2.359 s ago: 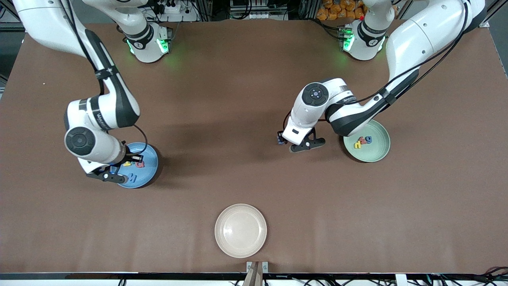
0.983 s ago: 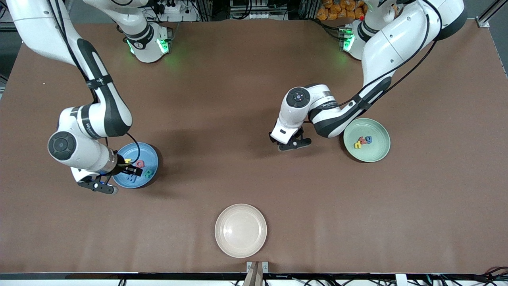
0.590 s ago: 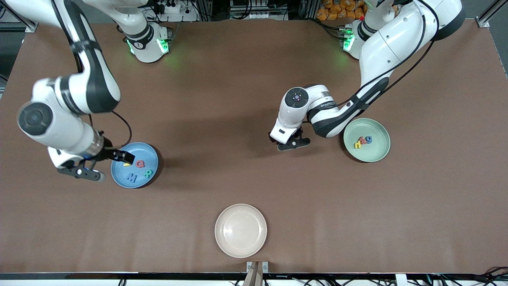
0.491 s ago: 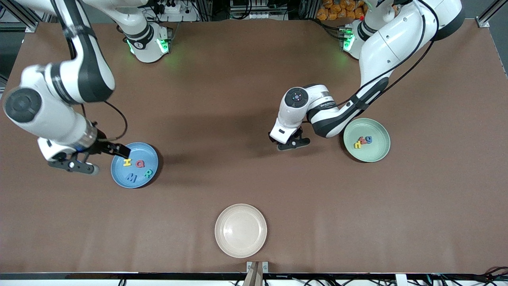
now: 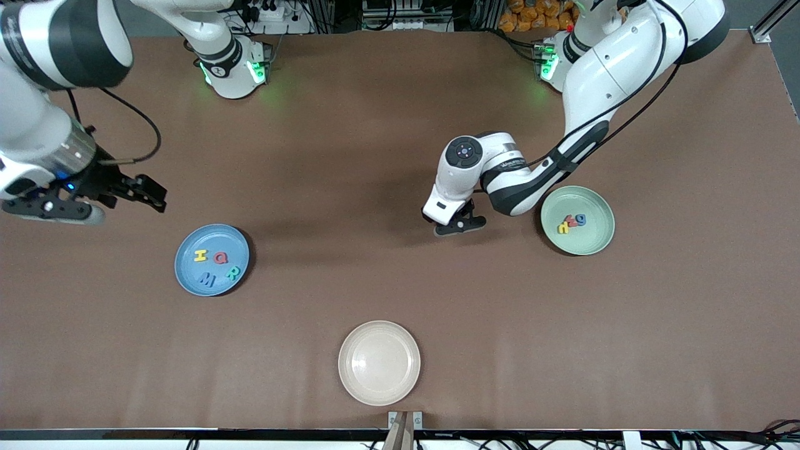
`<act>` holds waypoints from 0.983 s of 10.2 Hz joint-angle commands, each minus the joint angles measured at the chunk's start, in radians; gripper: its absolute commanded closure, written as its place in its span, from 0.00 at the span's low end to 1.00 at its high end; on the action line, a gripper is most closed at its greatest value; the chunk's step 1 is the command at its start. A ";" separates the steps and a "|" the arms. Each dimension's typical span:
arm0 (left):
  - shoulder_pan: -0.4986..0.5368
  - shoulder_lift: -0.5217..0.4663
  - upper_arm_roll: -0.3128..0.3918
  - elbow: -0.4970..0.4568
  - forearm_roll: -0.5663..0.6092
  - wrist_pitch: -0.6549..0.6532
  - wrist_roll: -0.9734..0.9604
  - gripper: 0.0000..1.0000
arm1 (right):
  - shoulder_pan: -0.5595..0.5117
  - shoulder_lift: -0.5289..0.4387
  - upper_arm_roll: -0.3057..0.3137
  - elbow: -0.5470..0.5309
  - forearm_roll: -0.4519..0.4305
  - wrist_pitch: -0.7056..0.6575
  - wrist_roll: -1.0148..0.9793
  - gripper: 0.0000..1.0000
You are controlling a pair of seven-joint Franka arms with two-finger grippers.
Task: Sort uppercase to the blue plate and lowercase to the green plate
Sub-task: 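Grasp the blue E with the left gripper while the right gripper withdraws, then carry the blue E to the green plate and open the left gripper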
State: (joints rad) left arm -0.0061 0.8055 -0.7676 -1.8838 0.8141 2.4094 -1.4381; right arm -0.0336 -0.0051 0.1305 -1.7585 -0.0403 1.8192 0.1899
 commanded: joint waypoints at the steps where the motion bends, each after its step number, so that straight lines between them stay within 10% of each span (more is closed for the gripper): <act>1: -0.025 0.000 0.025 0.006 0.028 0.013 -0.024 0.95 | -0.012 -0.029 -0.017 0.057 0.023 -0.075 -0.050 0.00; 7: 0.026 -0.037 0.018 0.008 0.014 -0.099 0.124 1.00 | 0.020 -0.021 -0.092 0.178 0.033 -0.182 -0.150 0.00; 10: 0.270 -0.042 -0.173 0.003 0.010 -0.302 0.374 1.00 | 0.017 -0.019 -0.094 0.185 0.034 -0.187 -0.152 0.00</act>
State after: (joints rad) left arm 0.1500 0.7848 -0.8532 -1.8619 0.8145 2.1786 -1.1560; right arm -0.0261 -0.0353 0.0508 -1.5999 -0.0225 1.6518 0.0522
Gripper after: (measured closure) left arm 0.727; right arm 0.000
